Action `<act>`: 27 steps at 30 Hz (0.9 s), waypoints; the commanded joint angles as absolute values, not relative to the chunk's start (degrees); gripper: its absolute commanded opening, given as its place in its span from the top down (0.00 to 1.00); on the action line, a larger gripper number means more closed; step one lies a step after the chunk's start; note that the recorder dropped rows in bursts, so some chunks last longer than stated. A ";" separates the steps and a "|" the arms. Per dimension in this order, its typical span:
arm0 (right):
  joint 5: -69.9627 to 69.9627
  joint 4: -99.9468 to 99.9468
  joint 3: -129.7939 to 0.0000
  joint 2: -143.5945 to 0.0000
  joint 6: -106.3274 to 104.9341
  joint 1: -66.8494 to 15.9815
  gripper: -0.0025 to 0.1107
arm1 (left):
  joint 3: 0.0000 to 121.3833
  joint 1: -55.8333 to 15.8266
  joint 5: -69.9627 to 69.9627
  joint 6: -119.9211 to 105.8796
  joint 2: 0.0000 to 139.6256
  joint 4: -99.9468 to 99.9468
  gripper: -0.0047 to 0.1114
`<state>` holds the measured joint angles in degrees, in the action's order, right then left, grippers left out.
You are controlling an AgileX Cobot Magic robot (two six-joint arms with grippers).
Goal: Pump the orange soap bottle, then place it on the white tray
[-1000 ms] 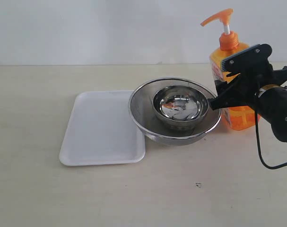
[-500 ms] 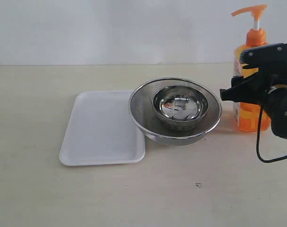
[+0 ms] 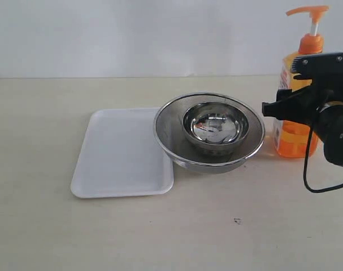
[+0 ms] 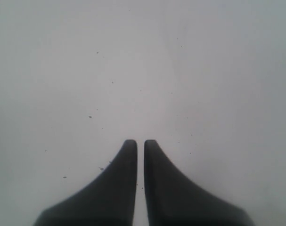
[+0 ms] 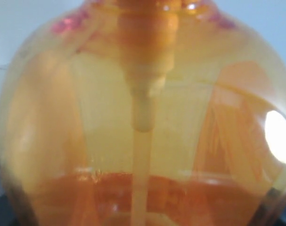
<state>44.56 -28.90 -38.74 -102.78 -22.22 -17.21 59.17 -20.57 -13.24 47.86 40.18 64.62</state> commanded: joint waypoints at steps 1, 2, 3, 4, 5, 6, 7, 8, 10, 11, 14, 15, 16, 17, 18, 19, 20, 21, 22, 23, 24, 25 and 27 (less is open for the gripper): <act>46.79 -22.60 -39.10 -100.46 -21.15 -17.13 0.98 | 58.97 -20.44 -13.93 47.66 39.81 64.32 0.92; 46.79 -22.34 -39.10 -99.97 -21.15 -17.13 0.98 | 58.97 -20.44 -13.93 47.66 39.81 64.32 0.92; 46.79 -22.36 -39.10 -99.52 -21.04 -17.13 0.98 | 58.97 -20.44 -13.93 47.66 39.81 64.32 0.92; 46.66 -22.36 -39.10 -99.16 -21.04 -17.13 0.98 | 58.97 -20.44 -13.93 47.66 39.81 64.32 0.92; 46.66 -22.36 -39.10 -98.63 -21.04 -17.13 0.98 | 58.97 -20.44 -13.93 47.66 39.81 64.32 0.92; 46.27 -22.36 -39.10 -98.34 -21.04 -17.09 0.98 | 58.97 -20.44 -13.93 47.66 39.81 64.32 0.92; 46.05 -22.27 -39.10 -97.98 -20.87 -16.87 0.98 | 58.97 -20.44 -13.93 47.66 39.81 64.32 0.92; 45.50 -21.86 -39.10 -97.66 -20.27 -16.44 0.98 | 58.97 -20.44 -13.93 47.66 39.81 64.32 0.92; 43.97 -19.48 -39.10 -97.25 -16.77 -14.72 0.98 | 58.97 -20.44 -13.93 47.66 39.81 64.32 0.92; 43.12 -17.41 -39.10 -97.11 -14.53 -13.55 0.98 | 58.97 -20.44 -13.93 47.66 39.81 64.32 0.92; 40.93 -7.71 -39.10 -97.11 -3.93 -9.48 0.98 | 58.97 -20.44 -13.93 47.66 39.81 64.32 0.92; 40.93 -6.11 -39.10 -97.11 -1.90 -8.99 0.98 | 58.97 -20.44 -13.93 47.66 39.81 64.32 0.92; 41.37 -2.95 -39.10 -97.11 1.25 -8.05 0.98 | 58.97 -20.44 -13.93 47.66 39.81 64.32 0.92; 41.64 -2.00 -39.10 -97.11 1.56 -7.94 0.98 | 58.97 -20.44 -13.93 47.66 39.81 64.32 0.92; 41.91 -1.57 -39.10 -97.11 1.65 -7.94 0.98 | 58.97 -20.44 -13.93 47.66 39.81 64.32 0.92; 42.04 -0.99 -39.10 -97.11 1.65 -7.94 0.98 | 58.97 -20.44 -13.93 47.66 39.81 64.32 0.92; 42.13 -0.65 -39.10 -97.22 1.55 -7.94 0.98 | 58.97 -20.44 -13.93 47.66 39.81 64.32 0.92; 42.19 -0.52 -39.10 -97.22 0.84 -7.94 0.98 | 58.97 -20.44 -13.93 47.66 39.81 64.32 0.92; 42.19 0.00 -39.10 -97.22 0.43 -7.94 0.98 | 58.97 -20.44 -13.93 47.66 39.81 64.32 0.92; 42.58 1.03 -39.10 -97.22 -0.93 -7.94 0.98 | 58.97 -20.44 -13.93 47.66 39.81 64.32 0.92; 43.00 1.61 -39.10 -97.22 -0.93 -7.94 0.98 | 58.97 -20.44 -13.93 47.66 39.81 64.32 0.92; 44.68 3.27 -39.10 -97.34 -0.93 -7.94 0.98 | 58.97 -20.44 -13.93 47.66 39.81 64.21 0.92; 49.01 4.06 -38.96 -98.39 -0.93 -7.94 0.98 | 58.97 -20.44 -13.93 47.66 39.81 64.21 0.92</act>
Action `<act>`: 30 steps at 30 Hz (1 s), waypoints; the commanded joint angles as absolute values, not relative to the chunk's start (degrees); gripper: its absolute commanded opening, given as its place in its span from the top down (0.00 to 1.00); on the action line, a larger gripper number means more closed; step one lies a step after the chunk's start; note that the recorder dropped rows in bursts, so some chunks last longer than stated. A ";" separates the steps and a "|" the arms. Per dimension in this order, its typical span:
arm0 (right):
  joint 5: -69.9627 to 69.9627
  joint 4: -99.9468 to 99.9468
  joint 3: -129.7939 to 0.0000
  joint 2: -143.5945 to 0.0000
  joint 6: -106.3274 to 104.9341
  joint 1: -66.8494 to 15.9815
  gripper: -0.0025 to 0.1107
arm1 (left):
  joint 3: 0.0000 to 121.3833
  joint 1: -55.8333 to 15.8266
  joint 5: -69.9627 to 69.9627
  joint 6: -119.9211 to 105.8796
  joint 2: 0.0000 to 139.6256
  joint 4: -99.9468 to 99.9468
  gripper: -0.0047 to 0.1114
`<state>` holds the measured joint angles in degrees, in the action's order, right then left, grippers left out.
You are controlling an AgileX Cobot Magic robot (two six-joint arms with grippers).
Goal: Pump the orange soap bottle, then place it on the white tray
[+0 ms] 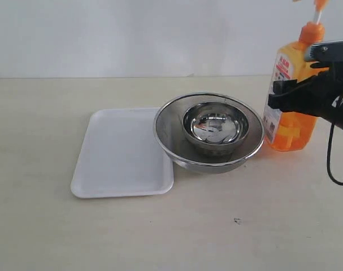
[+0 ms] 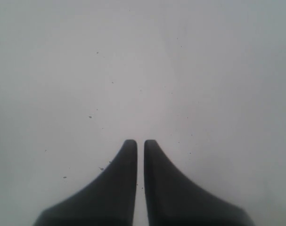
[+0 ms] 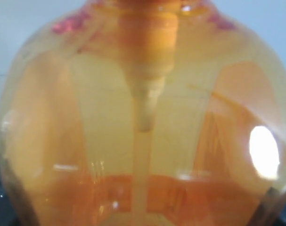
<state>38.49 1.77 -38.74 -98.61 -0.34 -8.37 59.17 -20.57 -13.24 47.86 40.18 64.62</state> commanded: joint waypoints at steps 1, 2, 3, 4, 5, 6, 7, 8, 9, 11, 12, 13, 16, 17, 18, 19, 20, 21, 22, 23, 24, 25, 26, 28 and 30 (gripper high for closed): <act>50.69 4.06 -38.63 -98.63 -0.93 -7.94 0.98 | 58.97 -20.44 -13.93 47.66 39.81 64.21 0.92; 52.17 3.95 -38.12 -98.85 -0.93 -7.94 0.98 | 58.97 -20.44 -13.93 47.66 39.81 64.21 0.92; 53.00 3.95 -37.83 -99.09 -0.93 -7.94 0.98 | 58.97 -20.44 -13.93 47.66 39.81 64.21 0.92; 52.99 3.95 -37.83 -99.32 -0.93 -7.94 0.98 | 58.97 -20.44 -13.93 47.66 39.81 64.21 0.92; 53.27 3.64 -37.83 -100.00 -1.91 -7.94 0.98 | 58.97 -20.44 -13.93 47.66 39.81 64.21 0.92; 53.63 3.64 -37.83 -100.47 -2.03 -7.94 0.98 | 58.97 -20.44 -13.93 47.66 39.81 64.21 0.92; 54.10 3.57 -37.83 -100.93 -2.03 -7.94 0.98 | 58.97 -20.44 -13.93 47.66 39.81 64.21 0.92; 54.83 3.57 -37.83 -101.48 -2.03 -7.94 0.98 | 58.97 -20.44 -13.93 47.66 39.81 64.21 0.92; 55.44 3.57 -37.83 -102.01 -2.03 -7.94 0.98 | 58.97 -20.44 -13.93 47.66 39.81 64.21 0.92; 56.79 3.57 -37.83 -103.02 -2.03 -7.94 0.98 | 58.97 -20.44 -13.93 47.66 39.81 64.21 0.92; 57.80 3.57 -37.83 -103.66 -2.03 -7.94 0.98 | 58.97 -20.44 -13.93 47.66 39.81 64.21 0.92; 58.74 3.46 -37.83 -104.22 -2.03 -7.94 0.98 | 58.97 -20.44 -13.93 47.66 39.81 64.21 0.92; 59.75 3.20 -37.83 -105.56 -2.03 -7.94 0.98 | 58.97 -20.44 -13.93 47.66 39.81 64.21 0.92; 60.01 3.20 -37.83 -106.13 -2.03 -7.94 0.98 | 58.97 -20.44 -13.93 47.66 39.81 64.21 0.92; 60.34 3.20 -37.83 -106.63 -2.03 -7.94 0.98 | 58.97 -20.44 -13.93 47.66 39.81 64.21 0.92; 60.45 3.20 -37.83 -107.10 -2.03 -7.94 0.98 | 58.97 -20.44 -13.93 47.66 39.81 64.21 0.92; 60.65 3.20 -37.83 -107.50 -1.90 -7.94 0.98 | 58.97 -20.44 -13.93 47.66 39.81 64.21 0.92; 60.95 3.20 -37.83 -108.04 -1.90 -7.94 0.98 | 58.97 -20.44 -13.93 47.66 39.81 64.21 0.92; 61.08 3.05 -37.83 -108.43 -1.90 -7.94 0.98 | 58.97 -20.44 -13.93 47.66 39.81 64.21 0.92; 61.22 2.79 -37.83 -108.69 -1.90 -7.94 0.98 | 58.97 -20.44 -13.93 47.66 39.81 64.21 0.92; 61.22 2.40 -37.83 -109.17 -1.90 -7.94 0.98 | 58.97 -20.44 -13.82 47.66 39.81 64.21 0.92; 61.42 2.11 -37.83 -109.45 -1.90 -7.94 0.98 | 58.97 -20.44 -13.82 47.66 39.81 64.21 0.92; 61.50 2.02 -37.83 -109.74 -1.90 -7.94 0.98 | 58.97 -20.44 -13.82 47.66 39.81 64.21 0.92; 61.67 2.09 -37.83 -110.01 -1.90 -7.94 0.98 | 58.97 -20.44 -13.69 47.66 39.81 64.21 0.92; 61.67 2.09 -37.83 -110.12 -1.90 -7.94 0.98 | 58.97 -20.44 -13.69 47.66 39.81 64.21 0.92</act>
